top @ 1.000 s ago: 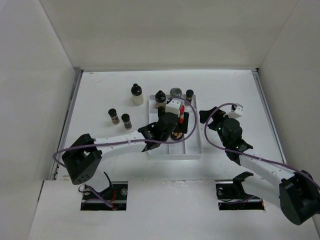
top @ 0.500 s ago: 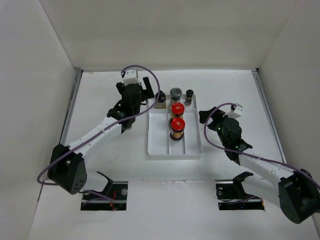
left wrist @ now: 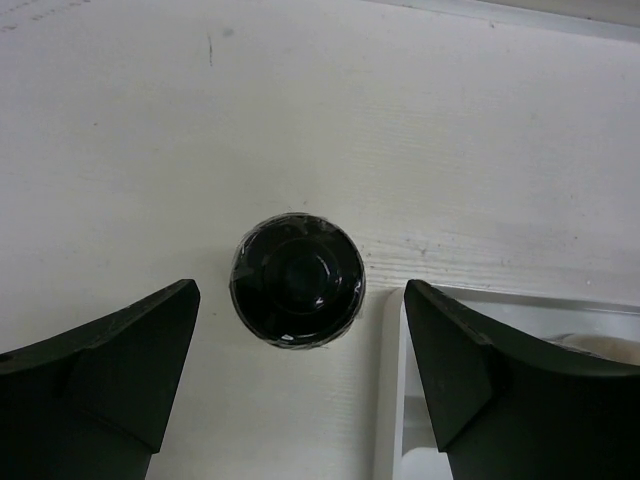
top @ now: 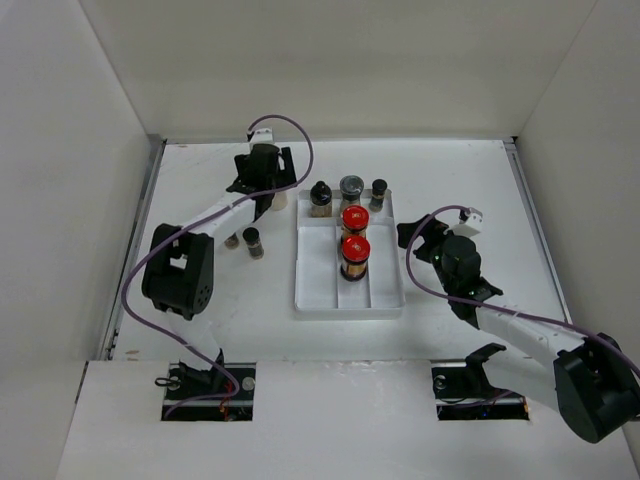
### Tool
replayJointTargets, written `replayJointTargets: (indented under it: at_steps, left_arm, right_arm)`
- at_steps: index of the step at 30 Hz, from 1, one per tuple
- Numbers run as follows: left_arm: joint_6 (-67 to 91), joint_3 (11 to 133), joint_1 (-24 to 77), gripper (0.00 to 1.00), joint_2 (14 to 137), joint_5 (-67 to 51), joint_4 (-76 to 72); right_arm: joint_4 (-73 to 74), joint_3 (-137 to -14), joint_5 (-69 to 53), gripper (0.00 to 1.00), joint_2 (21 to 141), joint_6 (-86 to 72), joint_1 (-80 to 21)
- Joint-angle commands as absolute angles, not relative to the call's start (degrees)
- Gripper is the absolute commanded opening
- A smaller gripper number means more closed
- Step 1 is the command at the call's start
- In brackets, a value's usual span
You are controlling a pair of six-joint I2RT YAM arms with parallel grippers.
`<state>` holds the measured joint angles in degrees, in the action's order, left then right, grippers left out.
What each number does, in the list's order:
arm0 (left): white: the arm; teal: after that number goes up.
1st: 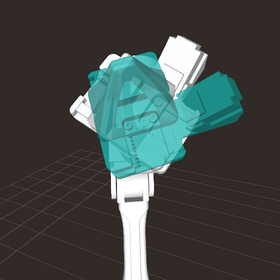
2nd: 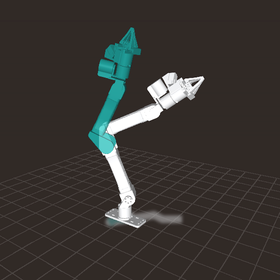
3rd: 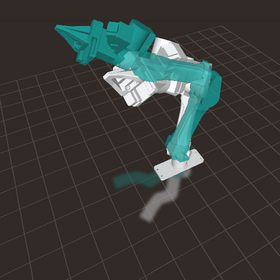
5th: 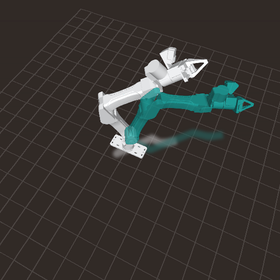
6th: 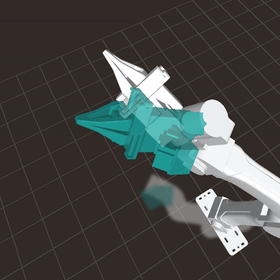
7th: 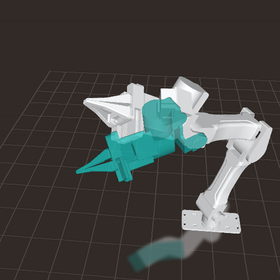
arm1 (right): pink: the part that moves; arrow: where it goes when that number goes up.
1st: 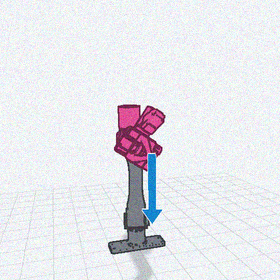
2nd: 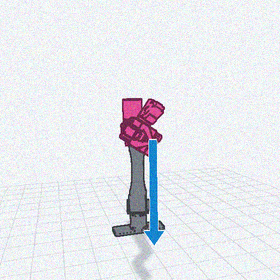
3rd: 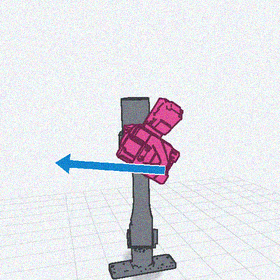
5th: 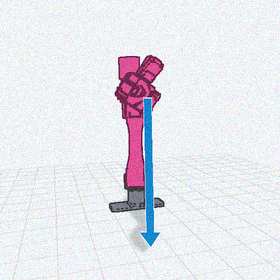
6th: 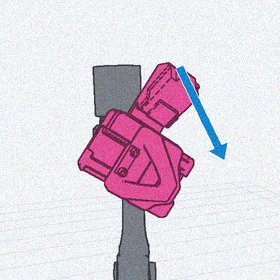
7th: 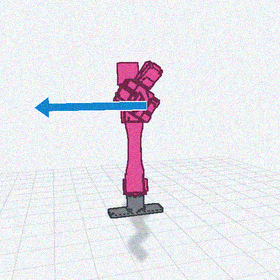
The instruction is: Organize the condiment bottles
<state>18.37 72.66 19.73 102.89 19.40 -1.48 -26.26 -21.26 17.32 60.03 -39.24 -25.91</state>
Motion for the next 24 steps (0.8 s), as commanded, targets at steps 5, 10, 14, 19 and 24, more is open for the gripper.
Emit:
replayJointTargets:
  at_steps: [5,10,14,19,24]
  left_arm:
    - [16.87,78.40,19.11,0.77,105.90,17.40,-2.37]
    - [16.79,78.84,19.03,0.74,107.23,18.36,-2.29]
    - [16.44,79.10,18.76,0.74,107.84,19.69,-2.29]
    - [16.35,79.01,18.85,0.63,108.28,19.69,-2.46]
    - [16.43,78.49,18.76,0.46,107.67,19.77,-2.46]
  right_arm:
    - [-29.88,-22.94,16.96,0.99,60.12,-38.76,-26.41]
    - [-29.88,-22.85,16.96,0.99,59.76,-38.67,-26.41]
    - [-29.88,-22.76,16.96,0.99,59.59,-38.67,-26.41]
    - [-29.88,-22.94,16.96,0.99,59.94,-38.67,-26.41]
    - [-29.88,-22.76,16.96,0.99,59.59,-38.67,-26.41]
